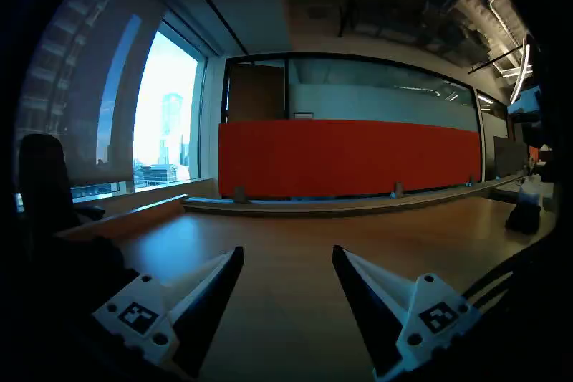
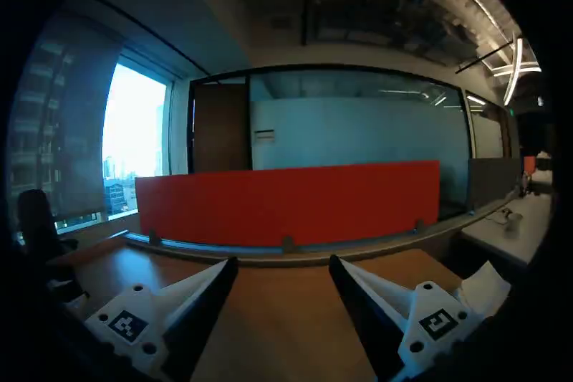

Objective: Fold towel

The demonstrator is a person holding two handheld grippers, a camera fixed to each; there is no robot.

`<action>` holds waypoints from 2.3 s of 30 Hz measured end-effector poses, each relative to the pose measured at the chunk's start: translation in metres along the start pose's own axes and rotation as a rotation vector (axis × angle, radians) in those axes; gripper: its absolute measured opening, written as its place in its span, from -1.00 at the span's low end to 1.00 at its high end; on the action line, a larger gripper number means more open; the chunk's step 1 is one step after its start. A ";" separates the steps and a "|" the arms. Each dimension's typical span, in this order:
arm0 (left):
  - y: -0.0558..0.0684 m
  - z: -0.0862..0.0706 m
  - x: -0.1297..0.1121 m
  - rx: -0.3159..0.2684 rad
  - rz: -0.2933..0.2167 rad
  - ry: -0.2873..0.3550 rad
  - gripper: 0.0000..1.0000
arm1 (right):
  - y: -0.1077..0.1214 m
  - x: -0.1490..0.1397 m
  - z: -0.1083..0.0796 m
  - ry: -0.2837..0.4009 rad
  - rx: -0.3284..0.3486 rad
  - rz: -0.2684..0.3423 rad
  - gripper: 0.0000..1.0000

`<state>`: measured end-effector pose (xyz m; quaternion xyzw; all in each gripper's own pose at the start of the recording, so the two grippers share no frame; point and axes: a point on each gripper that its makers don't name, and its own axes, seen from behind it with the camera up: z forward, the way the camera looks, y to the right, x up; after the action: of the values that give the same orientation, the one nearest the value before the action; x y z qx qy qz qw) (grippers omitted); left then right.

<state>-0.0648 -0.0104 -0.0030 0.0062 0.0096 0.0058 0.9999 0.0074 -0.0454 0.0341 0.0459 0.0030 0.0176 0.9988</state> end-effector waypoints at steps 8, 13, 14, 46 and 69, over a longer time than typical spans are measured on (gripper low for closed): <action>0.000 -0.001 -0.001 -0.006 -0.001 -0.001 0.83 | 0.001 -0.001 -0.001 -0.002 0.000 0.002 0.98; 0.004 0.000 -0.002 -0.021 0.001 -0.004 0.83 | -0.002 -0.003 -0.001 -0.006 0.005 -0.005 0.98; 0.005 0.000 -0.002 -0.023 0.001 -0.004 0.83 | -0.003 -0.003 0.000 -0.007 0.007 -0.005 0.98; 0.000 0.000 -0.006 0.004 0.001 -0.004 0.83 | 0.019 0.020 -0.012 0.049 -0.003 -0.046 0.99; 0.000 0.000 -0.006 0.004 0.000 -0.003 0.83 | 0.059 -0.026 -0.024 0.096 -0.075 -0.021 0.98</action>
<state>-0.0710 -0.0106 -0.0033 0.0080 0.0079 0.0058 0.9999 -0.0213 0.0146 0.0154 0.0075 0.0505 0.0094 0.9987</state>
